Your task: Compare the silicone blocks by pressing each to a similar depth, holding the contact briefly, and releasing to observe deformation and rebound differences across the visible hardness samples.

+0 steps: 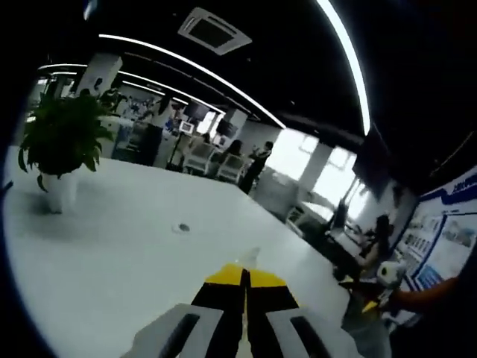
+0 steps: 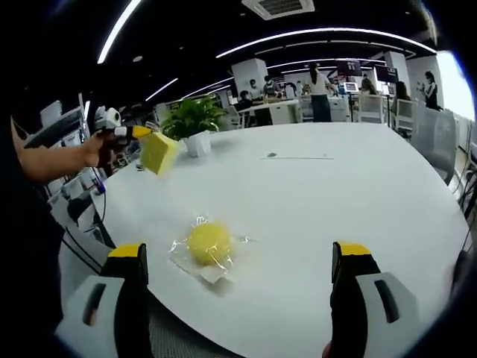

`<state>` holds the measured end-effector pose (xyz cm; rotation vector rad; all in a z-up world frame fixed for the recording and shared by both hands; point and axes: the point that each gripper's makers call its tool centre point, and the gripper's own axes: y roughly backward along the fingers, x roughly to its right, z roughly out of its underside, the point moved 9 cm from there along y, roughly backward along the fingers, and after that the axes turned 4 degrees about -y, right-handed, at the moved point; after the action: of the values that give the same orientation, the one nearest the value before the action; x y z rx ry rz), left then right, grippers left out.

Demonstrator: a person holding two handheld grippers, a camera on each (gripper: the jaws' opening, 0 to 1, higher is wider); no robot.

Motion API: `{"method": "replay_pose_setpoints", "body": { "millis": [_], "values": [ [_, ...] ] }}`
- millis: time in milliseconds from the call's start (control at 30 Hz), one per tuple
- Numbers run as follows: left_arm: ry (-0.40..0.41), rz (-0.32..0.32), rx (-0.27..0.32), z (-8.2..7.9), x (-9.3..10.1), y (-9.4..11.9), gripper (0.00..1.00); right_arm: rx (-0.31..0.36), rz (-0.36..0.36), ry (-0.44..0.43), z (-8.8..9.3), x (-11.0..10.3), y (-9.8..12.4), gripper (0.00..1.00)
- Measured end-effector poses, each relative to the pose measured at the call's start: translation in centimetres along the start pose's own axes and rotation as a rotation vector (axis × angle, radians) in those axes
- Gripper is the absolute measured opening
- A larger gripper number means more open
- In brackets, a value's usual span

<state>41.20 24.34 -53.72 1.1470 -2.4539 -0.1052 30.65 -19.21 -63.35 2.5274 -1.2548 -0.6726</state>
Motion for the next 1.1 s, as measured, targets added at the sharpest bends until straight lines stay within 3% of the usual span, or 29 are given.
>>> {"method": "replay_pose_setpoints", "body": {
  "millis": [233, 533, 833, 1100],
  "values": [
    [-0.037, 0.015, 0.046, -2.4, 0.9, 1.0, 0.00, 0.028, -0.002, 0.015, -1.2, -0.3, -0.1, 0.96],
    [-0.059, 0.051, 0.065, -4.8, 1.9, 1.9, 0.00, 0.069, -0.003, 0.033, -3.1, -0.3, 0.1, 0.96],
    [-0.100, 0.071, 0.123, -7.8, 3.3, 2.4, 0.00, 0.096, -0.053, 0.063, -5.8, -0.7, -0.9, 0.96],
    [-0.106, 0.112, 0.131, -8.2, 5.1, 2.3, 0.00, 0.125, -0.105, 0.066, -7.4, -1.6, -1.7, 0.96]
  ]
}}
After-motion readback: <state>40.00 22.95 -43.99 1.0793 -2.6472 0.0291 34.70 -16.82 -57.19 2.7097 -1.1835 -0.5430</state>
